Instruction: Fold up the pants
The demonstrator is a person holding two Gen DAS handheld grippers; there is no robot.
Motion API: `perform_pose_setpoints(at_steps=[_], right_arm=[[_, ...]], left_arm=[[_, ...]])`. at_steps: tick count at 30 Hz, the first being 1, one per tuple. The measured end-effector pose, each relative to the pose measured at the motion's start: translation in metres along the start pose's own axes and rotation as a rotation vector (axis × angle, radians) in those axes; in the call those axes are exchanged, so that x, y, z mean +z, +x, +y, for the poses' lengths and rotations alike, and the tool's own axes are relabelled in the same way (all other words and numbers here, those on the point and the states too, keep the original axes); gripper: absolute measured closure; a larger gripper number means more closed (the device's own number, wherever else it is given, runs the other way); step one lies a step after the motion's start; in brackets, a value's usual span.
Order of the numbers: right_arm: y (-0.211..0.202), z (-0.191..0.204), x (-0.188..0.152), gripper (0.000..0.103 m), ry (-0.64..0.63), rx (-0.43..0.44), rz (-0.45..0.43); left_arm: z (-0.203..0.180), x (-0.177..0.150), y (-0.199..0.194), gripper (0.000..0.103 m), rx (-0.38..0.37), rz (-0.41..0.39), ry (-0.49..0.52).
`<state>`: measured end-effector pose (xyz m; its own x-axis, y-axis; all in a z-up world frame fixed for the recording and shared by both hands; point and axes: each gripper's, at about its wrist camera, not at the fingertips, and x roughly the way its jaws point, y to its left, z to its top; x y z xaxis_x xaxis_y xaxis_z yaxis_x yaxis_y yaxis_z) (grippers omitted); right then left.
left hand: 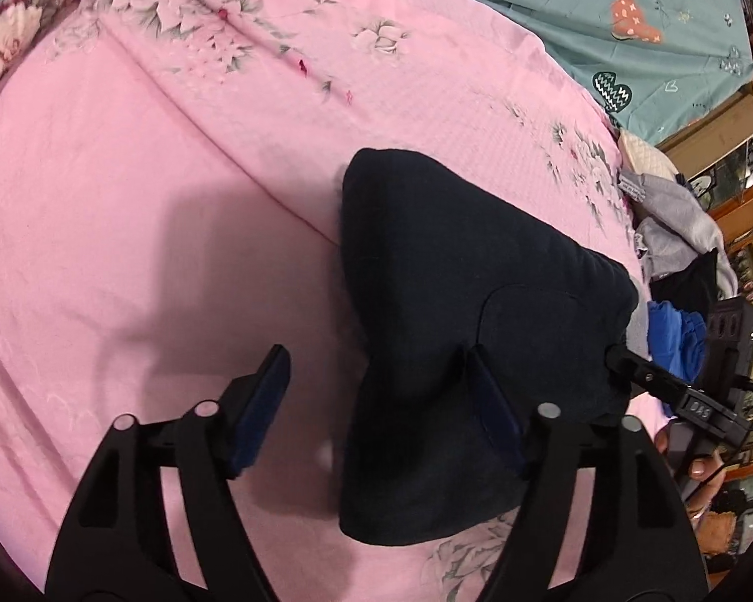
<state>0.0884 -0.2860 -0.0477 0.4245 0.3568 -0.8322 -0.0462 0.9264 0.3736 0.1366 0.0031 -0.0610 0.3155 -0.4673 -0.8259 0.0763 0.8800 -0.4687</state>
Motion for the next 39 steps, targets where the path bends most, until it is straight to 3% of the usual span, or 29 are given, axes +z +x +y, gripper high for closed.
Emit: perform_pose_setpoints(at_steps=[3, 7, 11, 13, 14, 18, 19, 20, 21, 22, 25, 29, 33, 36, 39], right_arm=[[0.008, -0.002, -0.001, 0.028, 0.014, 0.045, 0.031], [0.017, 0.0, -0.001, 0.028, 0.027, 0.1, 0.058], [0.017, 0.004, -0.002, 0.028, 0.004, 0.096, 0.046], [0.018, 0.004, -0.001, 0.028, 0.003, 0.099, 0.044], [0.018, 0.004, -0.001, 0.028, -0.002, 0.101, 0.041], [0.023, 0.008, 0.0, 0.026, -0.042, 0.096, 0.029], [0.024, 0.009, 0.001, 0.029, -0.053, 0.082, 0.023], [0.026, 0.011, 0.001, 0.04, -0.057, 0.065, 0.014], [0.028, 0.013, 0.001, 0.045, -0.06, 0.073, 0.014], [0.029, 0.016, 0.001, 0.056, -0.063, 0.081, 0.011], [0.016, 0.032, 0.001, 0.065, -0.122, 0.046, -0.033], [-0.011, 0.056, 0.014, 0.067, -0.195, 0.09, -0.104], [-0.039, 0.101, 0.054, 0.067, -0.336, 0.085, -0.269], [-0.036, 0.125, 0.098, 0.066, -0.396, 0.116, -0.363], [-0.005, 0.136, 0.137, 0.066, -0.431, 0.104, -0.419]], left_arm=[[0.004, -0.001, 0.013, 0.025, -0.049, 0.058, -0.031], [-0.006, -0.001, 0.018, 0.022, -0.046, 0.059, -0.001], [-0.02, -0.001, 0.025, 0.025, -0.044, 0.097, 0.041], [-0.028, -0.003, 0.03, 0.04, -0.072, 0.131, 0.059], [-0.031, -0.003, 0.031, 0.041, -0.065, 0.131, 0.065], [-0.032, -0.001, 0.04, 0.065, -0.087, 0.143, 0.07], [-0.03, -0.001, 0.041, 0.07, -0.092, 0.141, 0.059], [-0.031, -0.002, 0.04, 0.072, -0.089, 0.131, 0.059], [-0.035, -0.004, 0.036, 0.074, -0.078, 0.113, 0.073], [-0.04, -0.006, 0.031, 0.077, -0.057, 0.09, 0.094], [-0.06, -0.009, 0.003, 0.08, -0.022, -0.005, 0.17], [-0.074, 0.006, -0.046, 0.08, 0.016, -0.174, 0.215], [-0.07, 0.045, -0.081, 0.079, 0.068, -0.322, 0.211], [-0.059, 0.086, -0.086, 0.078, 0.11, -0.387, 0.167], [-0.036, 0.13, -0.069, 0.078, 0.157, -0.414, 0.12]])
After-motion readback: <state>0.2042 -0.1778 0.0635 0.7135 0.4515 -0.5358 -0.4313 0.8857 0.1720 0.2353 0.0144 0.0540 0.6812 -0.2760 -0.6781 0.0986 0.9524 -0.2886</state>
